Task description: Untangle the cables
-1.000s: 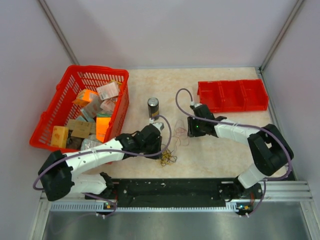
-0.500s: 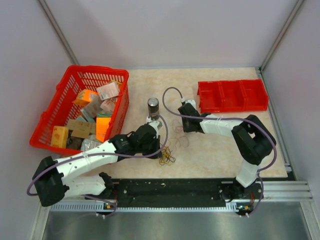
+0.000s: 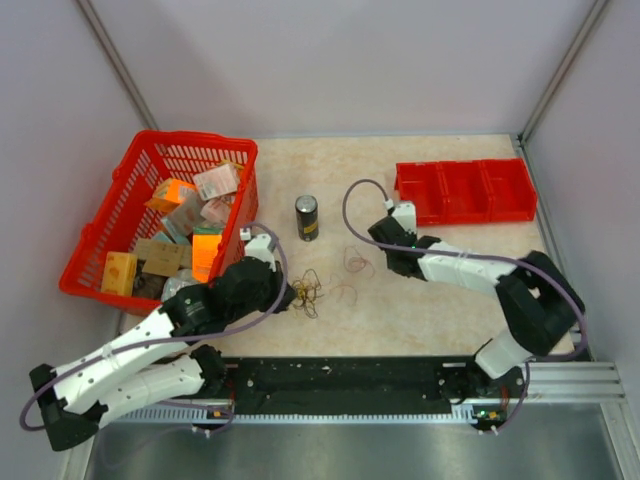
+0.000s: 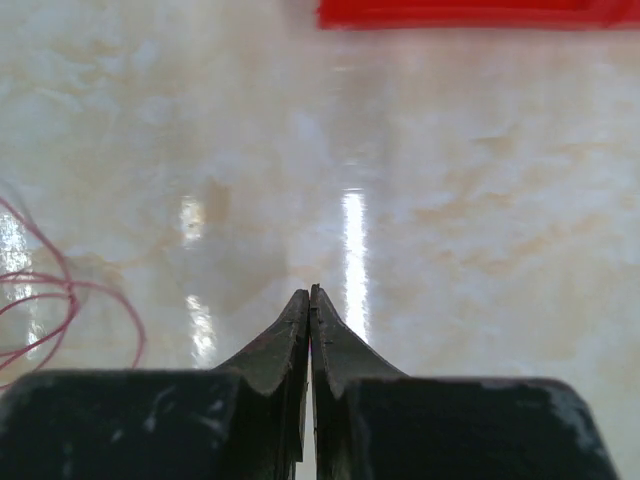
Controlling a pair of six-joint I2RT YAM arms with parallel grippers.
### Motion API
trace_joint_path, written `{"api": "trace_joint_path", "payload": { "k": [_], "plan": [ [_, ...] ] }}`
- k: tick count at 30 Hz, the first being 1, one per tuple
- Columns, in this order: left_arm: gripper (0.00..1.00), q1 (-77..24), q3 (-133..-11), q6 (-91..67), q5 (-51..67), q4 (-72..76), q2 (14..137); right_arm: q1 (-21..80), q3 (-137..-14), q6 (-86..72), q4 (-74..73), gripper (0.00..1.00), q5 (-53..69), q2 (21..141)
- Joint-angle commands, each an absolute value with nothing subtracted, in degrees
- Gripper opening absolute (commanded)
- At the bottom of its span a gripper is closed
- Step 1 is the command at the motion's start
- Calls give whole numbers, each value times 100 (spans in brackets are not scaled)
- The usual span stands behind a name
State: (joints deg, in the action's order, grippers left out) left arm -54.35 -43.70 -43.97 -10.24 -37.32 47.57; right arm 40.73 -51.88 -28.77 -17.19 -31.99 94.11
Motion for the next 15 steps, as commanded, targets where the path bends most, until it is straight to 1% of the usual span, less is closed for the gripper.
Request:
{"api": "trace_joint_path", "payload": {
  "k": [1, 4, 6, 7, 8, 9, 10, 11, 12, 15],
  "plan": [
    [0, -5423, -4210, -4526, -1792, -3762, 4035, 3850, -4975, -2919, -2065, 0, -4209, 7606],
    [0, -5423, -4254, -4526, -1924, -3893, 3894, 3516, -5071, -2647, -2363, 0, -4394, 6508],
    [0, -5423, -4315, -4483, -1942, -3955, 3963, 3306, -5167, -2313, -2364, 0, -4142, 5988],
    [0, -5423, -4385, -4439, -1873, -3964, 3990, 3174, -5211, -1972, -2295, 0, -3252, 5846],
    [0, -5423, -4429, -4386, -1820, -3938, 4034, 3025, -5282, -1656, -2233, 2, -2338, 5819],
    [0, -5423, -4473, -4351, -1741, -3920, 4069, 2945, -5352, -1391, -2259, 14, -1355, 5905],
    [0, -5423, -4535, -4316, -1671, -3920, 4104, 2944, -5431, -1276, -2311, 20, -727, 6019],
    [0, -5423, -4579, -4307, -1635, -3903, 4131, 2944, -5475, -1440, -2329, 29, -155, 6195],
    [0, -5423, -4614, -4281, -1617, -3902, 4140, 2944, -5484, -1755, -2320, 36, 251, 6362],
    [0, -5423, -4632, -4263, -1556, -3885, 4131, 3101, -5239, -3001, -1945, 40, 965, 6863]
  ]
}}
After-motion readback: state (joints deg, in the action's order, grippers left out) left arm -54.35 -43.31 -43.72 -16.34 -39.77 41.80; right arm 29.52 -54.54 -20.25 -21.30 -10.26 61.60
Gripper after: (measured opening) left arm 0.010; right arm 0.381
